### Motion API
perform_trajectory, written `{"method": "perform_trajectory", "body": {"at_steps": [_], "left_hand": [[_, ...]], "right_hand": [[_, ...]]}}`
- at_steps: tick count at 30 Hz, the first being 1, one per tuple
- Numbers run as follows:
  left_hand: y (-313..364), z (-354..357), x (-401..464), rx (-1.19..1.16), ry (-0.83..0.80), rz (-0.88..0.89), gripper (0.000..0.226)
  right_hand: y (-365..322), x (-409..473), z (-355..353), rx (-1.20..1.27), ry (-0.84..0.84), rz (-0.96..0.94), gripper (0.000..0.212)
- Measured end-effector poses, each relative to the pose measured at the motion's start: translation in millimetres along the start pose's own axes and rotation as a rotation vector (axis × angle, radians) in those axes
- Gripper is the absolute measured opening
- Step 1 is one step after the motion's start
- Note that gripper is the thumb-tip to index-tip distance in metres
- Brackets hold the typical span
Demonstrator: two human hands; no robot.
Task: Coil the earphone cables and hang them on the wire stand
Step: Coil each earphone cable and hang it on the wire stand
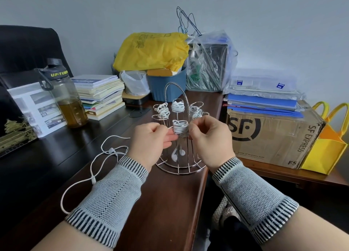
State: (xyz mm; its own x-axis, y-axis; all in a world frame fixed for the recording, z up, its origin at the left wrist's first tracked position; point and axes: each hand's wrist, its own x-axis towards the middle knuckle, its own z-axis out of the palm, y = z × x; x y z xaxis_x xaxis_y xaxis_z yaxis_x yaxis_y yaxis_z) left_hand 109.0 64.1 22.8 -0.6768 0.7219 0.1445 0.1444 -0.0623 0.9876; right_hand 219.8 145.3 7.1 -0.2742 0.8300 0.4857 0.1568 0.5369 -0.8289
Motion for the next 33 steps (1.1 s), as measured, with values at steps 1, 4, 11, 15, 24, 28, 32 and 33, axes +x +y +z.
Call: {"method": "perform_trajectory", "body": {"at_steps": [1,4,11,15,24,28,32,33], "left_hand": [[0,-3,-2,-0.041,-0.025,-0.011,0.026],[-1,-8,-6,-0.096,-0.067,-0.020,0.025],[-2,-6,-6,-0.062,-0.107,0.008,0.018],[-4,-6,-6,-0.058,-0.099,0.018,0.020],[-8,-5,-9,-0.080,-0.072,0.048,0.032],[-10,-7,-10,-0.080,-0.092,0.056,0.032],[-13,-13,-10,0.110,-0.124,0.164,0.019],[-12,-15,-11,0.255,-0.136,0.235,0.026]], "right_hand": [[1,-2,0,0.021,-0.022,-0.013,0.016],[4,-6,4,0.048,-0.070,-0.038,0.019],[3,0,3,0.000,-0.018,-0.053,0.012],[4,1,0,0.009,-0.018,-0.040,0.018],[5,1,4,0.064,-0.016,-0.001,0.014],[6,2,4,0.063,-0.001,0.006,0.017],[10,-3,5,0.093,-0.009,0.004,0.021],[11,-4,5,0.111,-0.023,0.006,0.021]]}}
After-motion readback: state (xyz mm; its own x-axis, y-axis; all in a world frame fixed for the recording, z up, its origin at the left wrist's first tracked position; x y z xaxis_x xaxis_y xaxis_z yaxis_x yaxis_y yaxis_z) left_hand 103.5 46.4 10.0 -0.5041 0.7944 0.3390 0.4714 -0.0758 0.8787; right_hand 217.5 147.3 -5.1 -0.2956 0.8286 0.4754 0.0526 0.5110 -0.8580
